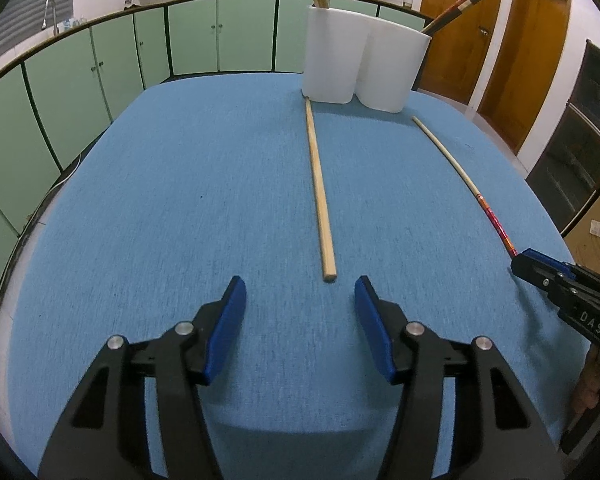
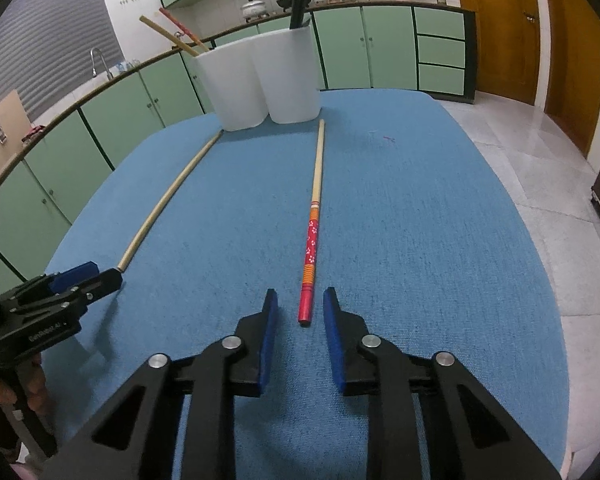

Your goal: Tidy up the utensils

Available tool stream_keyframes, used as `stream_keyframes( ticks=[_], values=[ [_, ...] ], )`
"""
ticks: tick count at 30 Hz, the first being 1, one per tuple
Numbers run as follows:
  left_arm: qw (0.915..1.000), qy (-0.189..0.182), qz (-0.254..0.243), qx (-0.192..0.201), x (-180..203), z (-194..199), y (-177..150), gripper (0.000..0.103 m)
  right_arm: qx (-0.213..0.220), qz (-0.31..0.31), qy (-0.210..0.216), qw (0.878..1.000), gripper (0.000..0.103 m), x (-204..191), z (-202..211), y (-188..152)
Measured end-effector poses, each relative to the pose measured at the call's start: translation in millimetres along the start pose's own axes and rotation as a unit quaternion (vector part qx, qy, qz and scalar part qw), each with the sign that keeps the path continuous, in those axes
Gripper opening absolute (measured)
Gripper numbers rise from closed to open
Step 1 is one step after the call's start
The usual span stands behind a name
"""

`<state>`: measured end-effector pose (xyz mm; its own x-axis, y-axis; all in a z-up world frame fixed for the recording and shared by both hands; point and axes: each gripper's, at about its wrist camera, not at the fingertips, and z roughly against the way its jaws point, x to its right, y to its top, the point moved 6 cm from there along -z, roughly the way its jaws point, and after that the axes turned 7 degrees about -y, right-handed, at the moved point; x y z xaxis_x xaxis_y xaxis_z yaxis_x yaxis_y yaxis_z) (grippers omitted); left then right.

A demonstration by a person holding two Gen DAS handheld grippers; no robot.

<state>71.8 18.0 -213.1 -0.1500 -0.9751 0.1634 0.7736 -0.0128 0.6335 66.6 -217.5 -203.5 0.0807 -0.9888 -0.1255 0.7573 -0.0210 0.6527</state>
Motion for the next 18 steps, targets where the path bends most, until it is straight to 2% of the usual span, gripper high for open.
stream_keyframes(
  ticks=[2, 10, 12, 14, 18],
  values=[
    [1.0000, -0.001, 0.001, 0.000, -1, 0, 0, 0.051, 0.000, 0.005, -0.004, 1.000, 0.022, -1, 0, 0],
    [1.0000, -0.002, -0.002, -0.003, 2, -5, 2, 0.051, -0.002, 0.008, -0.008, 1.000, 0.019, -1, -1, -1],
    [1.0000, -0.002, -0.007, -0.004, 5, -7, 3, 0.046, -0.003, 0.007, -0.007, 1.000, 0.019, -1, -2, -1],
    [0.9999, 0.002, -0.013, -0.007, 8, -9, 4, 0.033, -0.003, 0.006, -0.008, 1.000, 0.018, 0, -2, -1],
    [0.9999, 0.002, -0.015, -0.007, 11, -11, 5, 0.019, -0.005, 0.002, -0.011, 1.000, 0.015, 1, -3, -1]
  ],
)
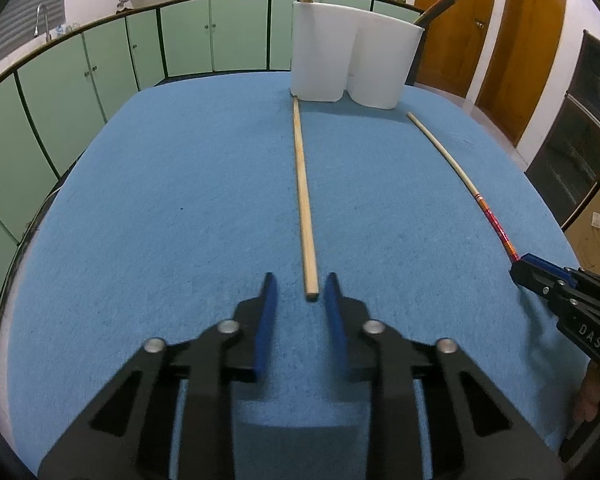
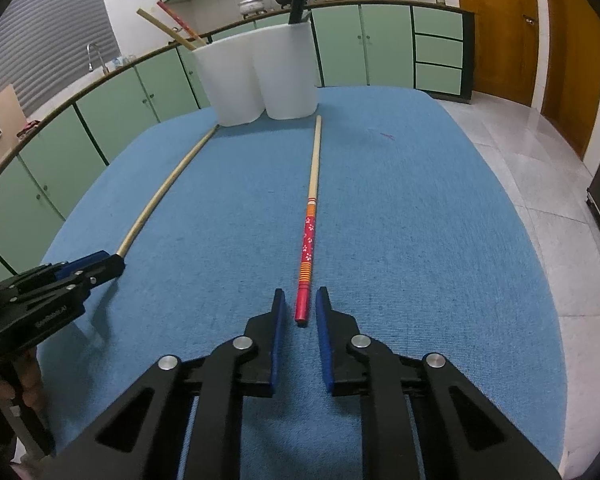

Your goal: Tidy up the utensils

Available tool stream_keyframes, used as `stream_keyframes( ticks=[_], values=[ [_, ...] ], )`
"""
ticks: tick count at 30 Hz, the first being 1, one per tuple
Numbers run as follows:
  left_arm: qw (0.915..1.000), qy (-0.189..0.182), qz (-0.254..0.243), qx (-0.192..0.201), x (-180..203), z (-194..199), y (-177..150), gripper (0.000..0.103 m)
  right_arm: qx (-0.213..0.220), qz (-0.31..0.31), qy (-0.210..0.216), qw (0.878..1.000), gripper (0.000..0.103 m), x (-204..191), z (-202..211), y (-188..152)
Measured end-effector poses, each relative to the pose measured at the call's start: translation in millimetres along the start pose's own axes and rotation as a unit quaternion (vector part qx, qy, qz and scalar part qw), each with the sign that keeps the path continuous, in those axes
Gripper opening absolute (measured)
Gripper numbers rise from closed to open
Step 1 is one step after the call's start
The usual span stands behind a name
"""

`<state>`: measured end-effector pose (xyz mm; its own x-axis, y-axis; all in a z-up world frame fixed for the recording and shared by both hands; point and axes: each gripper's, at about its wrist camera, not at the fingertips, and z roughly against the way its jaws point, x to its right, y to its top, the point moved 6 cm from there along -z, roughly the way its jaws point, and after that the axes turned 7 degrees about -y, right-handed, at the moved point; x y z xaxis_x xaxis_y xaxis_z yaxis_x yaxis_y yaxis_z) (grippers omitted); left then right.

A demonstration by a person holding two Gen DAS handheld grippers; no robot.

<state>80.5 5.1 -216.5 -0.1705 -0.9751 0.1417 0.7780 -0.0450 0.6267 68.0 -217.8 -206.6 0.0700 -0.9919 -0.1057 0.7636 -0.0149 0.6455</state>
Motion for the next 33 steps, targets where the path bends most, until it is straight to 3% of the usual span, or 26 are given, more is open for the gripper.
stream_keyframes(
  ticks=[6, 9, 11, 19, 26, 33],
  values=[
    [0.9999, 0.011, -0.007, -0.003, 5, -3, 1, 0.016, 0.000, 0.001, -0.006, 1.000, 0.015, -2, -1, 1],
    [0.9999, 0.015, -0.008, -0.003, 7, -3, 2, 0.014, 0.000, -0.002, -0.012, 1.000, 0.009, -2, -1, 0],
    [0.9999, 0.015, -0.006, -0.003, 8, -3, 2, 0.006, -0.001, -0.005, -0.012, 1.000, 0.006, 0, -1, 0],
    [0.9999, 0.002, 0.008, -0.008, 6, 7, 3, 0.006, 0.005, -0.009, -0.013, 1.000, 0.006, 1, 7, 4],
    [0.9995, -0.001, -0.003, 0.033, 9, 43, 26, 0.006, 0.052, -0.008, 0.000, 0.999, 0.006, 4, 48, 29],
    [0.9950, 0.003, -0.022, 0.097, 19, 88, 58, 0.006, 0.104, -0.003, -0.001, 0.995, 0.006, 10, 92, 61]
  ],
)
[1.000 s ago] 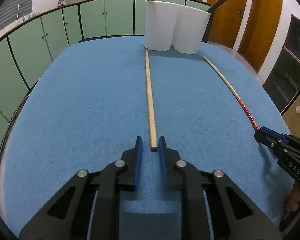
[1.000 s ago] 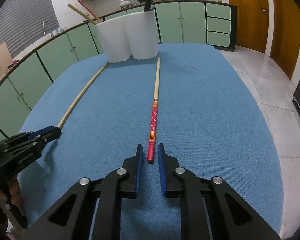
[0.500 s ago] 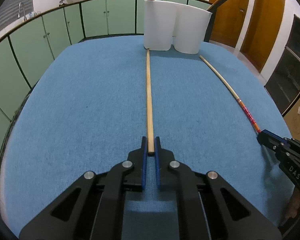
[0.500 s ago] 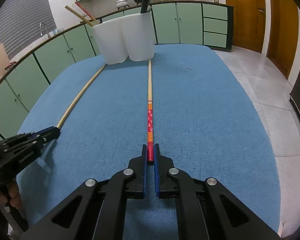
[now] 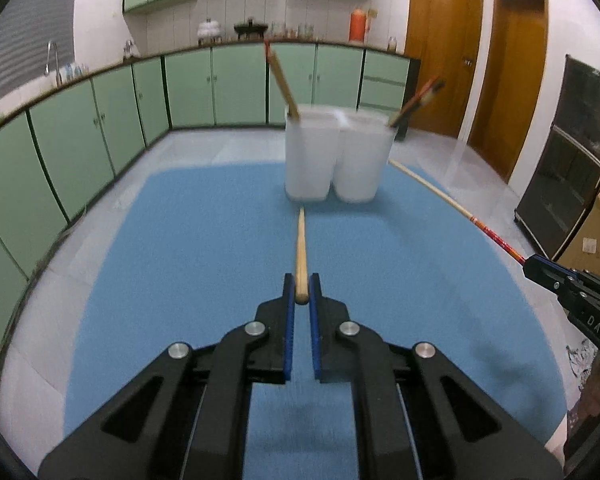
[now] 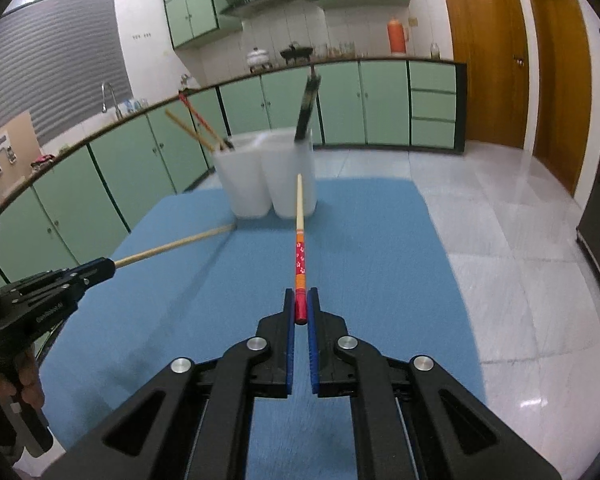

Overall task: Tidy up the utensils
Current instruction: 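Lift both chopsticks and carry them above the white holder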

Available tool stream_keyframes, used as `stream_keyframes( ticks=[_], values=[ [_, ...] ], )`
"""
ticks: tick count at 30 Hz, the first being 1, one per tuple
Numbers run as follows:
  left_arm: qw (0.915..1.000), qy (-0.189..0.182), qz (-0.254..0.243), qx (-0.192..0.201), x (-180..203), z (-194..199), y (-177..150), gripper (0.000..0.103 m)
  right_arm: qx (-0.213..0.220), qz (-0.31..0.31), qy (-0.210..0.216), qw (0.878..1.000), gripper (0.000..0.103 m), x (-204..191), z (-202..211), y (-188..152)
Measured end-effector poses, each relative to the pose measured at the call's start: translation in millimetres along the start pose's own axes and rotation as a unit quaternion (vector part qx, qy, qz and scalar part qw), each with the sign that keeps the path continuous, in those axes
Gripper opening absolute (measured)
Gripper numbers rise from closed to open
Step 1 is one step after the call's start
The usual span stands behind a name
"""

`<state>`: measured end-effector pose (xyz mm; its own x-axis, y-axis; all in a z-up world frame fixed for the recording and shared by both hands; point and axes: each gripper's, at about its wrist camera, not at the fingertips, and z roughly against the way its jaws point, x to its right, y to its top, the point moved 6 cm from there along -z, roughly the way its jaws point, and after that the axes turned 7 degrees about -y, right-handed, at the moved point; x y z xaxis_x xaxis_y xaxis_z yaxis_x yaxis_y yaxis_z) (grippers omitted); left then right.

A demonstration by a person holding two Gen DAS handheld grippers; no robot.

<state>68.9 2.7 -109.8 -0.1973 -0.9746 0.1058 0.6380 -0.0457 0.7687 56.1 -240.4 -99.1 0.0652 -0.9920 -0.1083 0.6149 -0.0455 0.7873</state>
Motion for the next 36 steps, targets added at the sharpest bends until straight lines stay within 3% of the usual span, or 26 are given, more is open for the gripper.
stream_keyframes(
  ticks=[6, 18, 29, 36],
  values=[
    [0.9996, -0.004, -0.008, 0.026, 7, 13, 16, 0.006, -0.038, -0.013, -0.013, 0.999, 0.006, 8, -9, 1],
    [0.9999, -0.007, -0.008, 0.012, 5, -5, 2, 0.006, -0.078, -0.018, -0.025, 0.996, 0.006, 4, -54, -38],
    [0.9976, -0.013, -0.009, 0.068, 9, 21, 36, 0.006, 0.013, -0.019, 0.003, 1.000, 0.006, 6, 5, 28],
    [0.9946, -0.028, -0.015, 0.098, 21, 32, 63, 0.006, 0.047, -0.011, 0.015, 0.999, 0.006, 5, 31, 68]
  ],
)
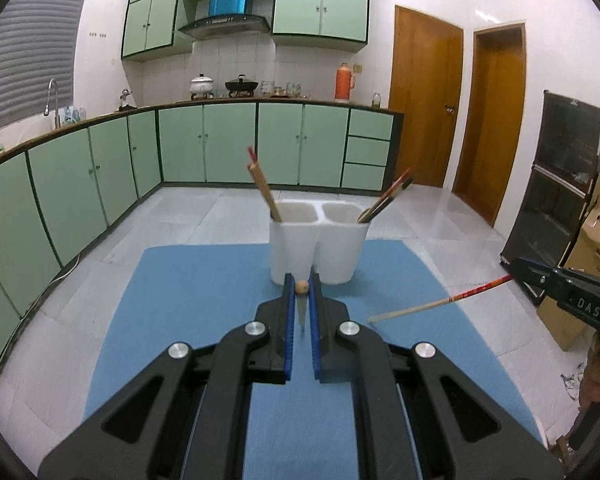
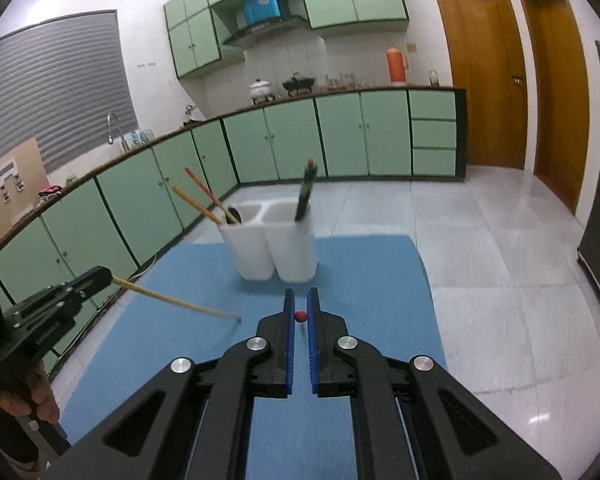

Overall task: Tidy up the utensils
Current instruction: 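Lift both chopsticks and carry them above the white holder, then open both grippers to drop the chopsticks into the holder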

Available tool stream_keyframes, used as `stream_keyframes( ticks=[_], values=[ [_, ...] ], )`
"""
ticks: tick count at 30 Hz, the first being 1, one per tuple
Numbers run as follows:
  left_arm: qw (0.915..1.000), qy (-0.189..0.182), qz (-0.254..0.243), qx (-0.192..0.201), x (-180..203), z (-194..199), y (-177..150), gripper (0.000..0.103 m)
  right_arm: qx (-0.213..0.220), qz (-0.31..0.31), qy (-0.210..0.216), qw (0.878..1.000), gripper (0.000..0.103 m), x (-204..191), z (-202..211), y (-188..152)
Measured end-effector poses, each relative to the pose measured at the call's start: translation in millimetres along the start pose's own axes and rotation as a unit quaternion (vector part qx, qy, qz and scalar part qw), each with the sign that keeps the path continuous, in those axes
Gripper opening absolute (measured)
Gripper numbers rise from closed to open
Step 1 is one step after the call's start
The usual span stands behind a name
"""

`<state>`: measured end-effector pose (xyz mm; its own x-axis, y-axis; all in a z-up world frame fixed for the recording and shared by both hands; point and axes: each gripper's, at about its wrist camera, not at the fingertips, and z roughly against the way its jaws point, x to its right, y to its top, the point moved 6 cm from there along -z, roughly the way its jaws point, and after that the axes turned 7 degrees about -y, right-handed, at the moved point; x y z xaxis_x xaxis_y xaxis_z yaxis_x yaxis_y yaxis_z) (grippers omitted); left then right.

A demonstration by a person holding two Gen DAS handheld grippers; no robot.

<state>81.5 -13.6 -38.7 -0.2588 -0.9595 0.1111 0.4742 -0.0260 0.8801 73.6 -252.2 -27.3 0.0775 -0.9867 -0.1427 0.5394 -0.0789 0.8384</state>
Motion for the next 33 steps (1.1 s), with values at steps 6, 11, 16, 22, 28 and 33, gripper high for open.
stream_keyframes(
  ticks=[6, 11, 16, 22, 28, 33],
  values=[
    [0.9997, -0.020, 0.002, 0.014, 6, 2, 17, 0.006, 0.016, 0.013, 0.020, 1.000, 0.006, -8, 5, 28],
    [0.9988, -0.039, 0.008, 0.027, 9, 5, 37, 0.006, 0.032, 0.032, 0.040, 0.998, 0.006, -20, 9, 54],
    [0.9975, -0.045, -0.001, 0.055, 10, 11, 65, 0.006, 0.053, 0.044, 0.064, 0.996, 0.006, -33, 14, 86],
    [0.9936, -0.040, -0.017, 0.105, 12, 12, 119, 0.006, 0.096, 0.050, 0.078, 0.991, 0.006, -42, 11, 145],
    [0.9882, -0.023, -0.038, 0.147, 18, -3, 171, 0.006, 0.125, 0.045, 0.070, 0.989, 0.006, -42, -9, 196],
    [0.9889, -0.017, -0.047, 0.140, 20, -48, 188, 0.006, 0.117, 0.048, 0.048, 0.991, 0.006, -36, -50, 213]
  ],
)
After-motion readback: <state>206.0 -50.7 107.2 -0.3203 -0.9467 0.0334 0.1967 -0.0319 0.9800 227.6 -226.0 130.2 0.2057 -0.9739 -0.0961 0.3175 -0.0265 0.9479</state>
